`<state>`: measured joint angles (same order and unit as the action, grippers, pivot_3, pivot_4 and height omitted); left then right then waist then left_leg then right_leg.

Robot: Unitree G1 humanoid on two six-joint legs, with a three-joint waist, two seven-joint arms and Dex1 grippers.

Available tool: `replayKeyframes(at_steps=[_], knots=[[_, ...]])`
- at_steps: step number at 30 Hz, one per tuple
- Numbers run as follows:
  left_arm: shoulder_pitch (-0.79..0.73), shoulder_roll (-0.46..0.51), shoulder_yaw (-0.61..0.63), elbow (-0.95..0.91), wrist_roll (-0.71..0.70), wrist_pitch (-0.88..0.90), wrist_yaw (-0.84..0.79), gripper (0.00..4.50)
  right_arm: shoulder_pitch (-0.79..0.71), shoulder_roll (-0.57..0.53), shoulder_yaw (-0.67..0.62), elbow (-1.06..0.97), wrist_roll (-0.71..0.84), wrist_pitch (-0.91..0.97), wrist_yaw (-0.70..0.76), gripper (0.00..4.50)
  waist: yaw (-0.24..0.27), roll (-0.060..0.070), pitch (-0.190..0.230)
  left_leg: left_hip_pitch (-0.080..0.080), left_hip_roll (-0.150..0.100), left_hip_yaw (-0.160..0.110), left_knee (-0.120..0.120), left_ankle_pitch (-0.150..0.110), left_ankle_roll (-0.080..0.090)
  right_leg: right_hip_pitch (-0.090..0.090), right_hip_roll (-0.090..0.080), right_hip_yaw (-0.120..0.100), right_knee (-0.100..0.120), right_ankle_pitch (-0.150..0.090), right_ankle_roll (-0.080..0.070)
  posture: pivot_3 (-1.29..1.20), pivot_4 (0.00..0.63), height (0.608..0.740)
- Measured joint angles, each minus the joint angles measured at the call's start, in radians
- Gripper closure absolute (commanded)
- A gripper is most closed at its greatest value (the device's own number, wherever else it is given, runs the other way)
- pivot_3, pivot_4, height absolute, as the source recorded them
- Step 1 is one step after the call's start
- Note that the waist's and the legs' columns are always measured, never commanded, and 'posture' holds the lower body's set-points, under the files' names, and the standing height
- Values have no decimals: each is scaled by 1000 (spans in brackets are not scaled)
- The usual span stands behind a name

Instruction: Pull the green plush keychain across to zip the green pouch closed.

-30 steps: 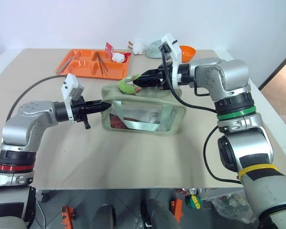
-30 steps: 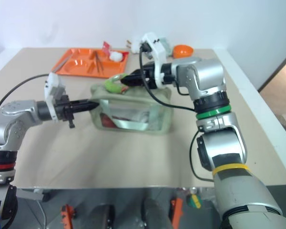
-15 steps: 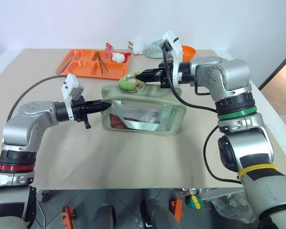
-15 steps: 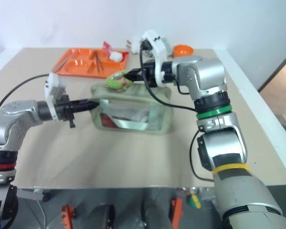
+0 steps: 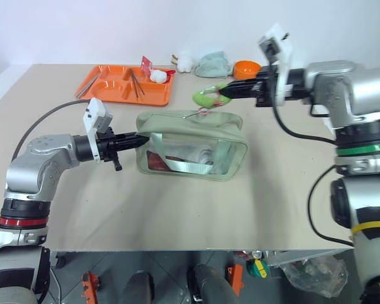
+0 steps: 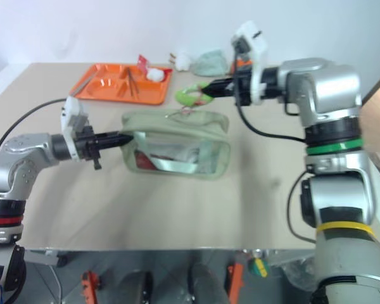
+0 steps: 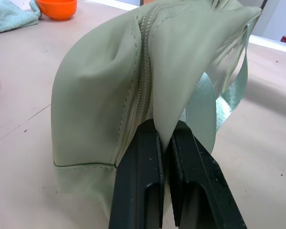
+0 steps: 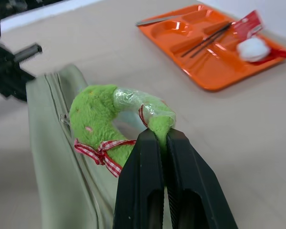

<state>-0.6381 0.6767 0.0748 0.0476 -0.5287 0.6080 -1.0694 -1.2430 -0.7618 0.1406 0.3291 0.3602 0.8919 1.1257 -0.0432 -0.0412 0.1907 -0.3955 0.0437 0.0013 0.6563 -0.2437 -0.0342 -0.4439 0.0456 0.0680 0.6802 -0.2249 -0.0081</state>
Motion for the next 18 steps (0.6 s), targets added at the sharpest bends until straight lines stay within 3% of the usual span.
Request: replayKeyframes(at_steps=[4, 7, 18], knots=[[-2, -1, -1, 4, 0, 0, -6, 4500, 121, -167, 0, -94, -41, -113, 57, 4483, 0, 0, 0, 0, -1, 1, 0, 0, 0, 0, -1, 1, 0, -1, 1, 0, 150, 740], [-2, 2, 4, 13, 2, 0, -5, 4500, 139, -213, 0, -96, -97, -197, 45, 4483, -4, 0, 0, 2, -1, 3, 0, 0, 0, 0, -1, 3, 1, 0, 1, 0, 150, 740], [-24, -3, -29, 13, -1, 0, -10, 4500, 130, -252, -3, -50, -212, -450, -1, 4483, 0, 0, 0, 1, -3, 3, 0, 0, 0, 0, -3, 3, 0, -2, 4, 0, 150, 740]])
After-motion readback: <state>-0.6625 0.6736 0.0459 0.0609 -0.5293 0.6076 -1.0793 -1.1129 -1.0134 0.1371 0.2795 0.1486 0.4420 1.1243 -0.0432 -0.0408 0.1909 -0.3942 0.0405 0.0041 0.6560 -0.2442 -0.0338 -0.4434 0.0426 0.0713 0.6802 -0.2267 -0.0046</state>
